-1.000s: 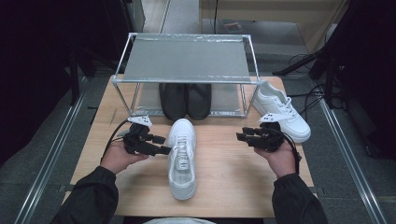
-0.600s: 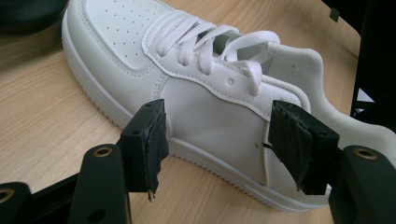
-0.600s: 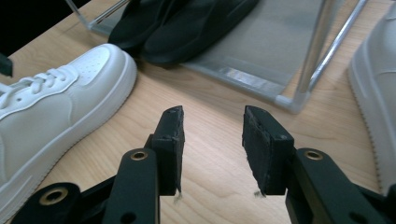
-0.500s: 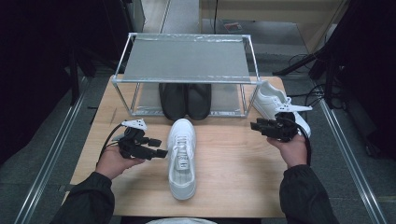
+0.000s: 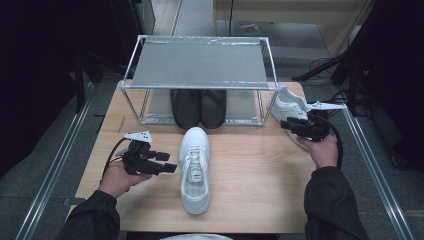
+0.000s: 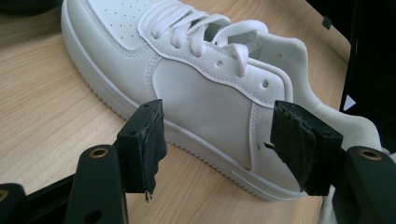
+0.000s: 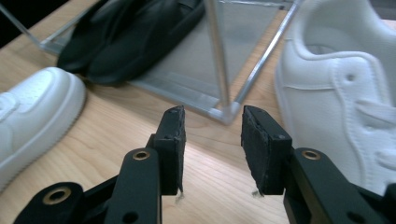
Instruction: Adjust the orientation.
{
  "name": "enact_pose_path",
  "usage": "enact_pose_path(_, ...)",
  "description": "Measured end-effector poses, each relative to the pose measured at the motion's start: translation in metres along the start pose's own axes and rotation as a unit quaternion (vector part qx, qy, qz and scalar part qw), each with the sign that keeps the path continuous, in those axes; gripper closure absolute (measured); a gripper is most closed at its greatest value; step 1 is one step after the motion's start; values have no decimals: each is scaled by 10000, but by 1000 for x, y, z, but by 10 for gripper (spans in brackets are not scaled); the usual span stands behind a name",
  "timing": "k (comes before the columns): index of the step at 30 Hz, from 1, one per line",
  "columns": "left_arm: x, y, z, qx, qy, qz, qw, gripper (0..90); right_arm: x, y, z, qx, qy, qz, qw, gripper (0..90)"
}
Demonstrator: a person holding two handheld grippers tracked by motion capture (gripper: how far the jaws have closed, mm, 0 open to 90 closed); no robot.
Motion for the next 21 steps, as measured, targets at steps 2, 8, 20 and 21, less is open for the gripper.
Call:
enact_pose_path(2, 1, 0, 1, -1, -20, -18, 10000, 354, 7, -1, 0, -36, 3, 62, 10000, 616)
enact_pose_path(8, 3, 3, 1, 85, 11, -53, 9999, 354, 22, -6, -7, -114, -6, 108, 9999, 614)
enact_pose_path(20, 4, 8, 1, 181, 1, -114, 9998, 354, 66, -6, -30, -176, -52, 482, 9987, 606)
enact_pose_path(21, 4, 8, 0, 194, 5, -109, 9998, 354, 69, -7, -31, -198, -29, 499, 9986, 602)
Point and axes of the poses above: each handheld gripper's, and its own axes: y roughly backward along the jaws, z roughly out of its underside, x roughly to its right, the point moved 10 cm from there along -y, roughly forward along the jaws, and after that the axes turned 15 degrees about x, right-handed, at the moved point
